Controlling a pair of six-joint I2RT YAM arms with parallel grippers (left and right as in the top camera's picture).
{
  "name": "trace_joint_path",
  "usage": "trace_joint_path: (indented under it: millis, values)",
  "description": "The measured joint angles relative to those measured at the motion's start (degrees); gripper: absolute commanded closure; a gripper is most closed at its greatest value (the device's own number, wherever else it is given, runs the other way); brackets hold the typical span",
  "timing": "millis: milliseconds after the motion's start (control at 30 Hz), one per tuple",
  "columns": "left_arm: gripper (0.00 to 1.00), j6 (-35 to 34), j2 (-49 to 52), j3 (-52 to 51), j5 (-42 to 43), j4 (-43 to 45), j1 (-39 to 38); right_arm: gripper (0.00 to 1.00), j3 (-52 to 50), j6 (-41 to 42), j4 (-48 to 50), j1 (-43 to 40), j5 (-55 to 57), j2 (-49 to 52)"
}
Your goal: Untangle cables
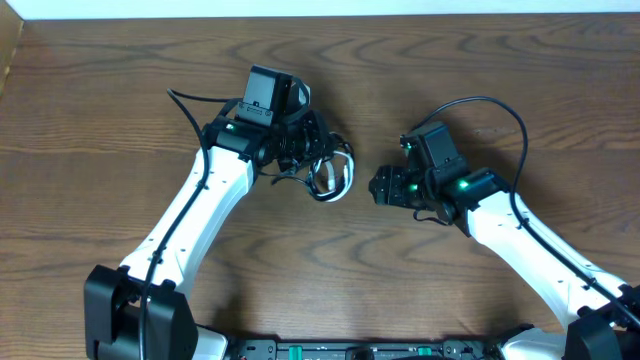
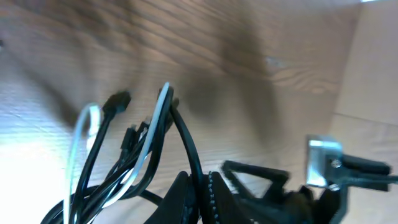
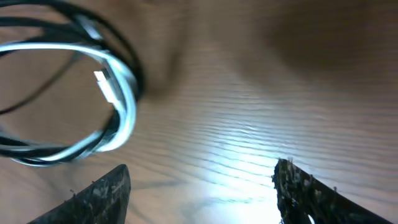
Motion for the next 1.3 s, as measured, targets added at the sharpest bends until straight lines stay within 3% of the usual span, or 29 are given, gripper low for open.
trace_joint_path:
  millis: [167,233,500,700,900,1300]
  values:
    - [0.92,4.4,1.9,0.0,-1.3,-0.4,-1.8,0.29,0.0,-0.6,-2.3,-3.0,1.2,0.0]
    - [0.78,5.3,4.0,0.0,-1.4,-0.5,-3.3,0.29,0.0,-0.9,-3.1,-4.7,1.6,0.0]
    - [0.45,8.1,10.4,0.0,-1.5,-0.7,-6.3,0.28,0.0,-2.1,-4.3,-7.0,2.4,0.0]
    - [0.44,13.5,10.4,0.0,-1.8,-2.9,-3.6,0.27,0.0,-2.6,-4.5,-7.0,2.7,0.0]
    - [0.44,15.0,10.4,0.0,-10.7,-10.5,0.0,0.26,0.0,-2.9,-4.5,-7.0,3.8,0.0]
    - [0.5,13.6,18.8,0.0,-15.3,-6.7,-1.3,0.25,0.0,-3.0,-4.5,-7.0,5.3,0.0]
